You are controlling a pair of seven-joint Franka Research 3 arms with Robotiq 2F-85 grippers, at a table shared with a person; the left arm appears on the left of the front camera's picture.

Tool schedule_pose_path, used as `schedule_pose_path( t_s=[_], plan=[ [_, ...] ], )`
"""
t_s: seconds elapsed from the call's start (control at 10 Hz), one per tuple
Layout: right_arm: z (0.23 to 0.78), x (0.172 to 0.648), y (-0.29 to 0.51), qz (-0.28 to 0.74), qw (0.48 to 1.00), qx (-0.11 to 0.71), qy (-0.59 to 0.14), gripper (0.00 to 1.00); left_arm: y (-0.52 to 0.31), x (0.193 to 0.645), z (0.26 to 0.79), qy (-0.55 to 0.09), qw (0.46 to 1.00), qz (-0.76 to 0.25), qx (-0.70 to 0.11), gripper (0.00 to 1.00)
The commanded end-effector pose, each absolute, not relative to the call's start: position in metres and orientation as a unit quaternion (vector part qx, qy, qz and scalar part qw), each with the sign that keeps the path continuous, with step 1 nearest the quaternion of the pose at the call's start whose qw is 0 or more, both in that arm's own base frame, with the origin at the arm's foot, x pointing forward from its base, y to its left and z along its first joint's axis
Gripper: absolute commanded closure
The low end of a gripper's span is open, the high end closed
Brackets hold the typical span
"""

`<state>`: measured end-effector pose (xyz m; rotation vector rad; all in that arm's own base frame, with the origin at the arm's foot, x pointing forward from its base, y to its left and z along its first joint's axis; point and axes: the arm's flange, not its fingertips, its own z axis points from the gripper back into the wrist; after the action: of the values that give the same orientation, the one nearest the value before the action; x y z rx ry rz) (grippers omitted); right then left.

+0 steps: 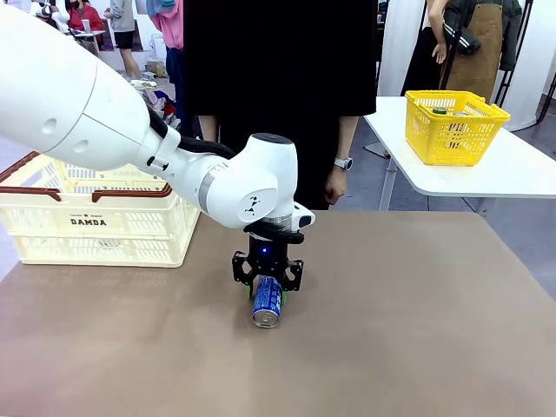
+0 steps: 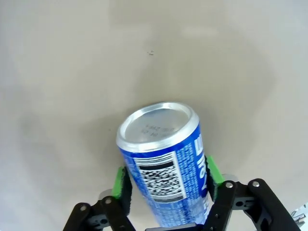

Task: Place the drinks into the Shopping basket.
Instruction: Pick up one drink and place it into the Shopping basket.

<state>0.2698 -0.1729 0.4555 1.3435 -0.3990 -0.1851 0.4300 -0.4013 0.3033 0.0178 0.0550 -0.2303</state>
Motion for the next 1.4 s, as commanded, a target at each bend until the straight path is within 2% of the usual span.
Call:
schedule_pose_path(
  t_s=[0.0, 0.4, 0.6, 0.9, 1.0, 1.3],
  plan=[
    [0.458, 0.272, -0.173, -0.081, 0.754, 0.623, -0.192, 0.00, -0.399, 0.434, 0.300, 0.023, 0.992, -0.126, 0.015, 1.00],
    [0.458, 0.272, -0.173, -0.081, 0.754, 0.623, -0.192, 0.00, -0.400, 0.434, 0.299, 0.024, 0.991, -0.129, 0.017, 1.00],
    [0.458, 0.272, -0.173, -0.081, 0.754, 0.623, -0.192, 0.00, -0.399, 0.433, 0.317, 0.019, 0.993, -0.117, 0.010, 1.00],
    [0.458, 0.272, -0.173, -0.081, 0.754, 0.623, -0.192, 0.00, -0.399, 0.423, 0.391, 0.024, 0.996, -0.079, -0.032, 1.00],
    [0.458, 0.272, -0.173, -0.081, 0.754, 0.623, -0.192, 0.00, -0.404, 0.413, 0.425, 0.046, 0.995, -0.070, -0.046, 1.00],
    [0.458, 0.272, -0.173, -0.081, 0.754, 0.623, -0.192, 0.00, -0.415, 0.380, 0.492, 0.010, 0.999, -0.027, -0.025, 1.00]
  ],
)
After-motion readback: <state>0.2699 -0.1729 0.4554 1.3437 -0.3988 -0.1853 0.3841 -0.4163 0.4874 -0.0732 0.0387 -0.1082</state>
